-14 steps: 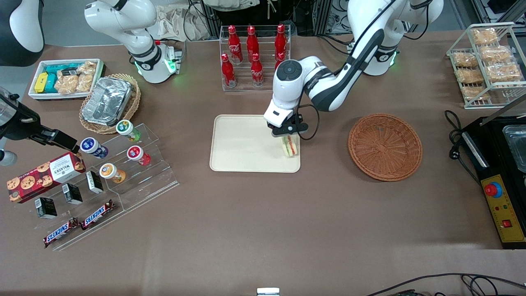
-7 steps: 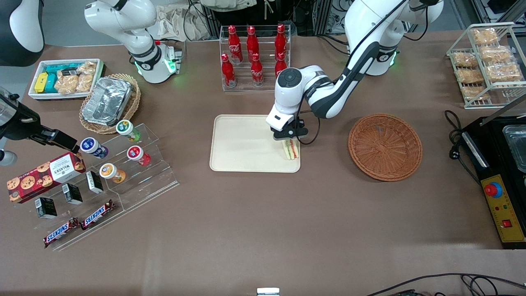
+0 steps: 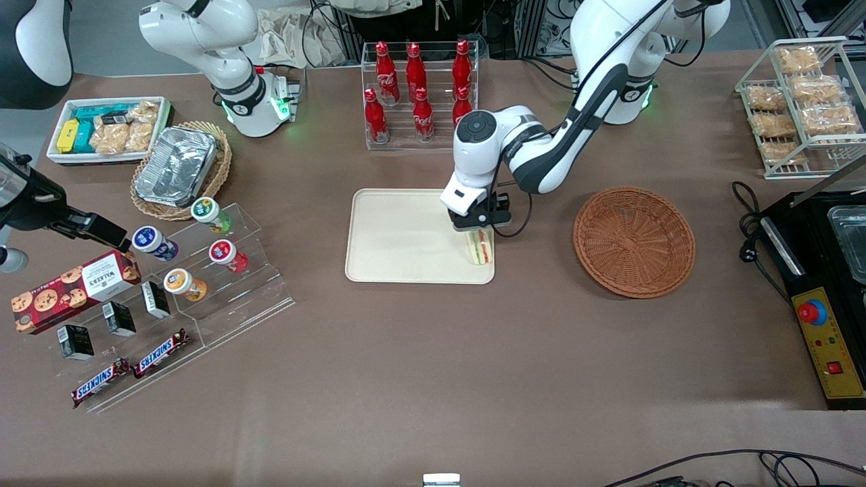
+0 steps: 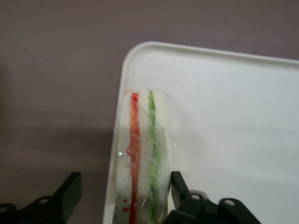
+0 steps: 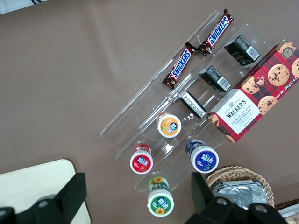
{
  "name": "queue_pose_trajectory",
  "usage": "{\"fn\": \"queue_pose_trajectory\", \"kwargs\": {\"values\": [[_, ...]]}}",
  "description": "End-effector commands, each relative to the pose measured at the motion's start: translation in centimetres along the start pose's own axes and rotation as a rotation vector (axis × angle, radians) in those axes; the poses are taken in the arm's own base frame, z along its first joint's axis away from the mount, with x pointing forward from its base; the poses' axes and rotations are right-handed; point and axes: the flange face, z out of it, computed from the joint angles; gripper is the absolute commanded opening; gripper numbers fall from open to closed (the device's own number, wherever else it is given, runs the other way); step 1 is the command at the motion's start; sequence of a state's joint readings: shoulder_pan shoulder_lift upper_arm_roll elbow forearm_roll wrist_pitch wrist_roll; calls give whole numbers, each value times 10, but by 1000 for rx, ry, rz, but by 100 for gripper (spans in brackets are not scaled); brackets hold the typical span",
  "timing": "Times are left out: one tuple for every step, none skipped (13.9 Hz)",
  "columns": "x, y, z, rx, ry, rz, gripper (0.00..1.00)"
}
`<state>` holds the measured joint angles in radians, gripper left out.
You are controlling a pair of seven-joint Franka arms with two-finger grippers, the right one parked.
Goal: Place sandwich from basket to tray
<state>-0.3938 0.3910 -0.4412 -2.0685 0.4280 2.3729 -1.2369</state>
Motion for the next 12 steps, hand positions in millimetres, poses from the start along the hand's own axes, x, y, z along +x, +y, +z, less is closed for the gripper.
{"fn": "queue_pose_trajectory", "kwargs": {"values": [[24, -22, -42, 68, 42, -5, 99], [35, -35, -53, 92, 51, -27, 99], [48, -50, -66, 116, 61, -35, 99], [60, -66, -82, 138, 57, -25, 99], [74, -77, -103, 132, 41, -17, 99], [88, -92, -119, 148, 15, 6, 99], [112, -117, -136, 155, -5, -1, 99], [128, -135, -153, 140, -27, 10, 99], [145, -157, -168, 119, -43, 17, 99], [157, -180, -179, 108, -59, 24, 99], [166, -203, -193, 97, -69, 45, 99], [174, -227, -207, 76, -83, 68, 99]]}}
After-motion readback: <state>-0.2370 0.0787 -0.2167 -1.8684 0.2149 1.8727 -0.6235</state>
